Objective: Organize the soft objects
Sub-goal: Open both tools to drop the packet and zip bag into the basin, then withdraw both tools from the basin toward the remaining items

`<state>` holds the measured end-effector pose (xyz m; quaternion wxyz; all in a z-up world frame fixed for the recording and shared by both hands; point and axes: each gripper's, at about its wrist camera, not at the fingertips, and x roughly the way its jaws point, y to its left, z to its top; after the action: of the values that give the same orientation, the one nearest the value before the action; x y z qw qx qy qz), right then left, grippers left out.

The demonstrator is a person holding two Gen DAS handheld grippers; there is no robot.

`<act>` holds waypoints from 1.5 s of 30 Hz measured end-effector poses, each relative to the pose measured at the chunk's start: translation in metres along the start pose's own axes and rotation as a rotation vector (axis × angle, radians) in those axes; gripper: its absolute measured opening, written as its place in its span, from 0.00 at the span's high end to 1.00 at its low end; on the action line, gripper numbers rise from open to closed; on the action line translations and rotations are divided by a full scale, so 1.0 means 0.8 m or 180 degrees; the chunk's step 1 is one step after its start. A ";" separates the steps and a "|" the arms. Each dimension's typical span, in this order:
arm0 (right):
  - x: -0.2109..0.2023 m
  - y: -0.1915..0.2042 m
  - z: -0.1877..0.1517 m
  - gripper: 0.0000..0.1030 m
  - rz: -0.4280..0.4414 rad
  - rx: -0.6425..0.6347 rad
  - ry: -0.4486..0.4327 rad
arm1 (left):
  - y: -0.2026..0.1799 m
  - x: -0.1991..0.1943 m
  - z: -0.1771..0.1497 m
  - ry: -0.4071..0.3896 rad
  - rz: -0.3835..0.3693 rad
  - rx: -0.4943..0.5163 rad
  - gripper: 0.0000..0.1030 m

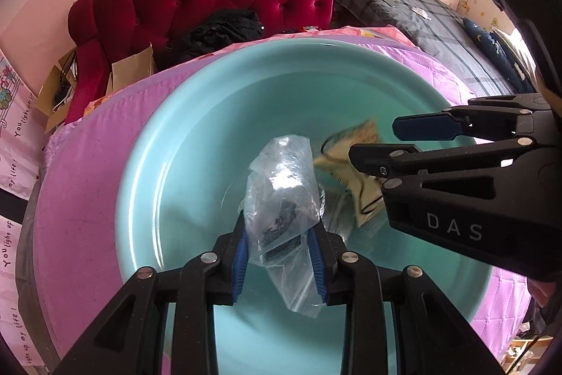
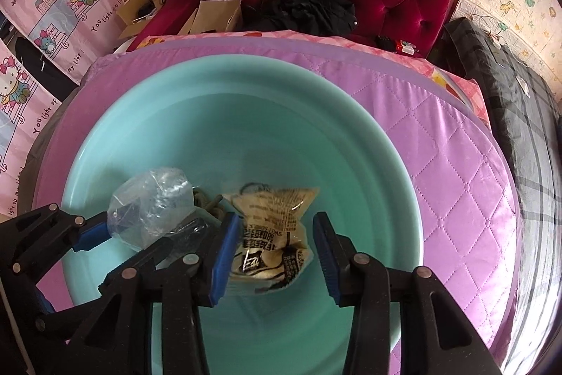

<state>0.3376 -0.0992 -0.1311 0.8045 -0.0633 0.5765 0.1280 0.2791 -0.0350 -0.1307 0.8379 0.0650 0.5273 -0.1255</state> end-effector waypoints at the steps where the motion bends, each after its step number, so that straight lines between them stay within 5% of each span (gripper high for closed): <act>1: -0.003 0.000 0.001 0.50 -0.0007 0.0006 -0.0013 | 0.000 -0.001 0.000 -0.0006 0.0017 -0.0011 0.44; 3: -0.008 0.002 0.002 0.41 -0.0056 -0.0005 -0.0037 | 0.002 -0.003 -0.001 -0.0024 0.0028 -0.0039 0.15; 6: -0.016 0.004 0.001 0.18 -0.0130 -0.0010 -0.0109 | 0.005 -0.006 -0.002 -0.0023 0.0042 -0.0075 0.00; 9: -0.020 0.003 -0.002 0.00 -0.0134 0.0041 -0.0112 | 0.006 -0.013 -0.006 -0.0102 0.0152 -0.0069 0.00; 45: -0.144 0.034 -0.156 0.00 -0.0239 -0.0087 -0.0163 | -0.030 -0.140 -0.126 -0.0323 0.0319 -0.0075 0.00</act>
<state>0.1812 -0.1194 -0.0622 0.8223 -0.0926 0.5512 0.1072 0.1392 -0.0177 -0.0731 0.8695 0.0749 0.4816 -0.0803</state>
